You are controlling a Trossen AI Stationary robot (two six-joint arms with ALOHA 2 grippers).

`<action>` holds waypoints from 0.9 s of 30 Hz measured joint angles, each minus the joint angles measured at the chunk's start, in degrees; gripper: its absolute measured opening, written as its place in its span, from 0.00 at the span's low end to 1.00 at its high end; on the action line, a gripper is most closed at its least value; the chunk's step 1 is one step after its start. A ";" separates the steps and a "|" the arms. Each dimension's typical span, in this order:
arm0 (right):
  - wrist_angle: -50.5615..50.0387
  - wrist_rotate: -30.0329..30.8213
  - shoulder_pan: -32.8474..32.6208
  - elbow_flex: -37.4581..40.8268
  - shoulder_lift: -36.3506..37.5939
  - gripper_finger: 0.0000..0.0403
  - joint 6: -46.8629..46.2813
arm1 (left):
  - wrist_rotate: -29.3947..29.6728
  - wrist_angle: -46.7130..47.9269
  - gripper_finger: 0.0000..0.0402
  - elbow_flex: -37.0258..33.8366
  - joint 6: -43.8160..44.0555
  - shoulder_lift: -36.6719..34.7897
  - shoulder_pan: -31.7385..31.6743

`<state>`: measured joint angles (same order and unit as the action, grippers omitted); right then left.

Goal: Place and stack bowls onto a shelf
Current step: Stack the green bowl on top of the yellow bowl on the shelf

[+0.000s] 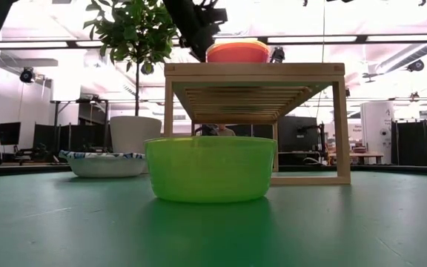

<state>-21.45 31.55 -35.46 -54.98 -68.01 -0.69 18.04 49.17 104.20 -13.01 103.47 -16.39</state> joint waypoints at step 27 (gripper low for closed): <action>10.94 -1.64 0.52 -6.69 -8.68 0.02 -12.76 | 3.76 -16.94 0.00 -36.12 18.08 -25.80 45.16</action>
<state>-10.50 29.91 -34.94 -61.67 -76.68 -13.44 21.80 32.23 68.09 5.07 77.67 28.77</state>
